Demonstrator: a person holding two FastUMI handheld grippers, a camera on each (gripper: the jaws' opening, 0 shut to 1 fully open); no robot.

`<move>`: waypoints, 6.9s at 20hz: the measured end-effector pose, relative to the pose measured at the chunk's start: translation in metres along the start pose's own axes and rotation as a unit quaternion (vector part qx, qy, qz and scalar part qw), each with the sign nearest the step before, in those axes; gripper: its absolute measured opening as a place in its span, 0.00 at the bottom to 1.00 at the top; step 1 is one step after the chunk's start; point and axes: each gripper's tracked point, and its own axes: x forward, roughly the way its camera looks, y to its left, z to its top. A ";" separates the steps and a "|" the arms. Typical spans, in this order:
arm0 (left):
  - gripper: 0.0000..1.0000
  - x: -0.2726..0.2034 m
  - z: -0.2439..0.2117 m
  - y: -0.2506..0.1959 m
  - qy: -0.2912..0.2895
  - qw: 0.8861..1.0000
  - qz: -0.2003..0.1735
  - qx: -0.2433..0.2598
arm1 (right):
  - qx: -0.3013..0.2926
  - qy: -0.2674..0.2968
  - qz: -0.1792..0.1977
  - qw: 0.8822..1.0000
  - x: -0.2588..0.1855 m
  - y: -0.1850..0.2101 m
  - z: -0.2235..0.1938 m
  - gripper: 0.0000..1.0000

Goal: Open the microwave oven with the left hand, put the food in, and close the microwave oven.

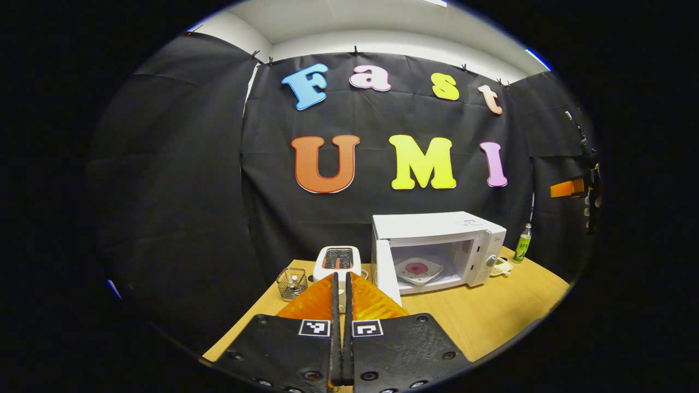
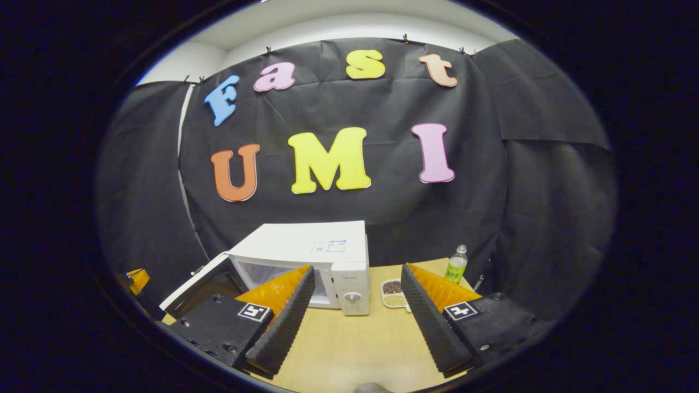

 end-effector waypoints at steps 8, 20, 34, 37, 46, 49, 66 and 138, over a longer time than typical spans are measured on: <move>0.00 0.002 -0.076 0.037 0.058 0.998 0.026 0.003 | 0.014 0.021 -0.010 1.000 -0.017 -0.007 -0.014 1.00; 0.00 0.012 -0.115 0.005 0.083 0.997 -0.008 0.001 | 0.041 0.038 -0.001 0.998 -0.028 0.001 -0.005 0.92; 0.00 0.026 -0.121 -0.116 0.084 0.991 -0.106 -0.005 | 0.037 0.032 -0.016 0.999 -0.039 -0.035 0.012 0.92; 0.00 0.030 -0.121 -0.148 0.086 0.986 -0.141 0.006 | 0.035 0.032 -0.027 0.999 -0.040 -0.050 0.016 0.92; 0.00 0.060 -0.113 -0.233 0.082 0.974 -0.209 0.017 | 0.053 0.047 -0.051 0.996 -0.042 -0.089 0.014 0.92; 0.00 0.070 -0.110 -0.258 0.082 0.971 -0.225 0.014 | 0.050 0.048 -0.059 0.996 -0.041 -0.101 0.015 1.00; 0.00 0.171 -0.104 -0.348 0.087 0.973 -0.213 0.007 | 0.059 0.075 -0.082 0.992 -0.014 -0.149 0.012 1.00; 0.96 -0.038 0.169 -0.180 -0.080 0.995 -0.057 -0.017 | -0.021 -0.097 -0.010 0.995 -0.099 0.004 0.071 0.92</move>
